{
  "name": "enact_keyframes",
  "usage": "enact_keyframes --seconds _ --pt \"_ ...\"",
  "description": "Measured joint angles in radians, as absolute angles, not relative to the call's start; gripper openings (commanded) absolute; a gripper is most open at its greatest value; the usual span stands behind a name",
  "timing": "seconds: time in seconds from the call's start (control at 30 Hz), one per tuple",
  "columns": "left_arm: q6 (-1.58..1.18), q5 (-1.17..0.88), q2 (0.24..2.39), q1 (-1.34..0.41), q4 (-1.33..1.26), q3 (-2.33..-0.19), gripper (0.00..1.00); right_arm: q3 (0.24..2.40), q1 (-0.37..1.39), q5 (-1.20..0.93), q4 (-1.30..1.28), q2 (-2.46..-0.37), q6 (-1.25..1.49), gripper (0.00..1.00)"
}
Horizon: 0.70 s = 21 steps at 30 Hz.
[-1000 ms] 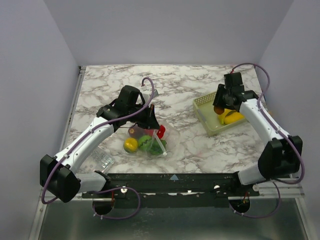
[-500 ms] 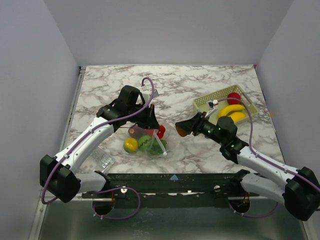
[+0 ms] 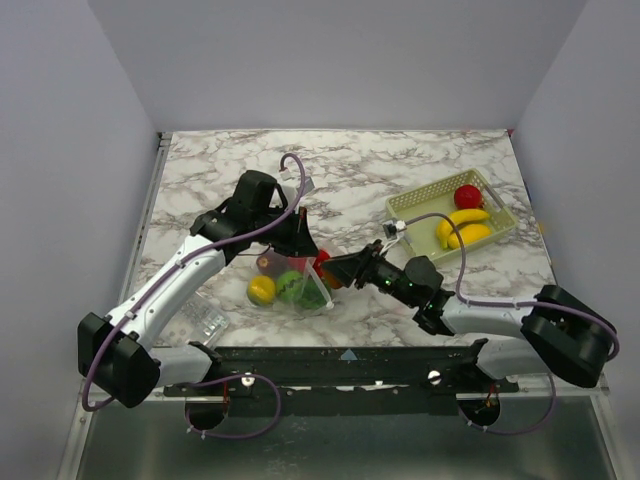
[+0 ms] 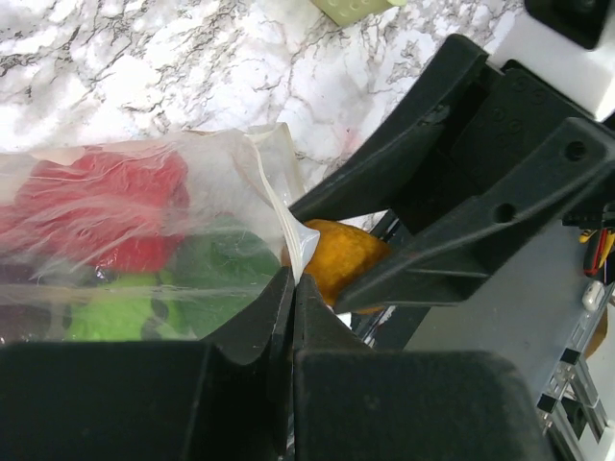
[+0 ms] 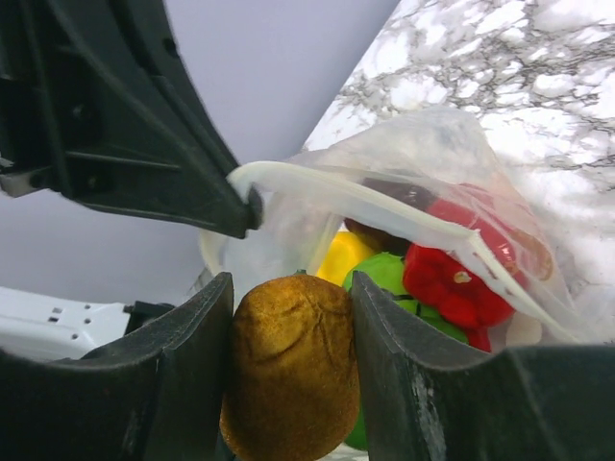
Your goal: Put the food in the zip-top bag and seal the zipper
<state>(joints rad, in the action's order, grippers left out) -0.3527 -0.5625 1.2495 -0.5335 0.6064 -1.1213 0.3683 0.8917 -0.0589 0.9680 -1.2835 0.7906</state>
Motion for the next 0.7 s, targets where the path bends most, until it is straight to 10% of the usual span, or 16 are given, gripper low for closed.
enact_keyframes --seconds 0.7 --pt "-0.365 -0.576 1.232 -0.520 0.587 -1.115 0.00 0.558 0.902 -0.024 1.093 -1.641 0.868 0.75"
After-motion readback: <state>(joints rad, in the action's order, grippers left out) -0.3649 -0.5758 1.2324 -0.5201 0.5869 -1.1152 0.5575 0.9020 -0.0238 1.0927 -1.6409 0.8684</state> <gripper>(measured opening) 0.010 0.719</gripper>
